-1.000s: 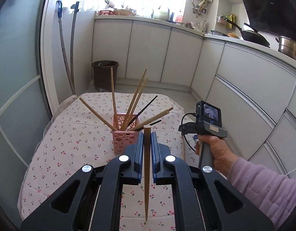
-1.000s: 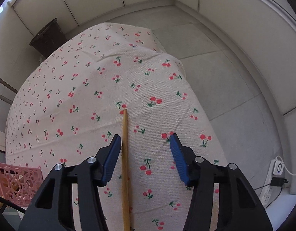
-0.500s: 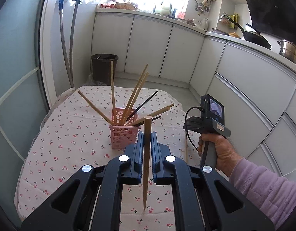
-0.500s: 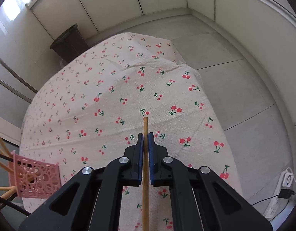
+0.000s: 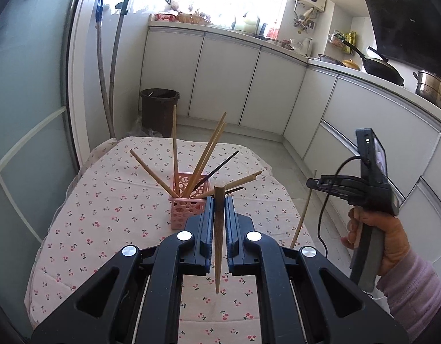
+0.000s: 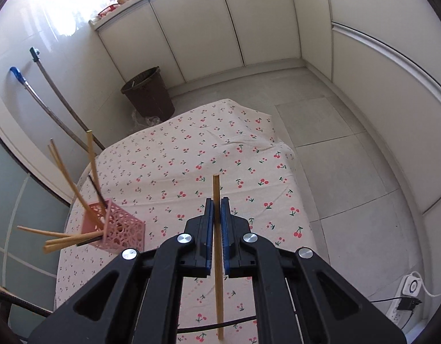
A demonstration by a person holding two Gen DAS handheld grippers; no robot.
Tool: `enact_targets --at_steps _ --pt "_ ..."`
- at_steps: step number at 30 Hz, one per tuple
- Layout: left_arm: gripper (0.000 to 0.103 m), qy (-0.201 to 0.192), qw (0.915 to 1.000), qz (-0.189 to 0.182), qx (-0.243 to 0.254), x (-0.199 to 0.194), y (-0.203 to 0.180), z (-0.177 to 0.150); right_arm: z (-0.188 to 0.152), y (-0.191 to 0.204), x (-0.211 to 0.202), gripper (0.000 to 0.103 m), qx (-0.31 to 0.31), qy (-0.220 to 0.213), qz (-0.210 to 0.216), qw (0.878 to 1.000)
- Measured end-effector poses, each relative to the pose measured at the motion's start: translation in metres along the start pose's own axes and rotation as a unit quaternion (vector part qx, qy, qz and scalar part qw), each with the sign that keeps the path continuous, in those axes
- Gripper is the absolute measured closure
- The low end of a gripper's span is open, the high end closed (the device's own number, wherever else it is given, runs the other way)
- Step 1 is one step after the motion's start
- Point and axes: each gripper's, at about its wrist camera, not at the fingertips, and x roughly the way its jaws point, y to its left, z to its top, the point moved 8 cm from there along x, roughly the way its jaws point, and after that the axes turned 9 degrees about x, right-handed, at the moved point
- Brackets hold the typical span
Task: Organize utensils
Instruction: 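Carry both chopsticks over the pink basket and open both tools to drop them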
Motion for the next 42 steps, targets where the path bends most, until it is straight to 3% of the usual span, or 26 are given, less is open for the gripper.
enact_targets --at_steps 7,13,30,42 --pt "0.096 -0.012 0.9997 0.005 -0.019 -0.013 0.013 0.008 -0.012 0.033 -0.057 0.098 -0.023 -0.033 0.056 0.998" --pt "0.096 -0.027 0.9992 0.013 -0.026 -0.023 0.022 0.022 0.001 0.051 -0.097 0.098 -0.02 -0.081 0.085 0.993" --pt "0.096 -0.156 0.9866 0.043 -0.022 -0.044 0.024 0.151 0.08 0.086 -0.173 0.098 -0.008 -0.183 0.154 0.971" --pt "0.096 -0.126 0.9886 0.078 -0.027 0.017 0.037 0.154 0.093 0.1 -0.161 0.098 -0.008 -0.188 0.163 0.969"
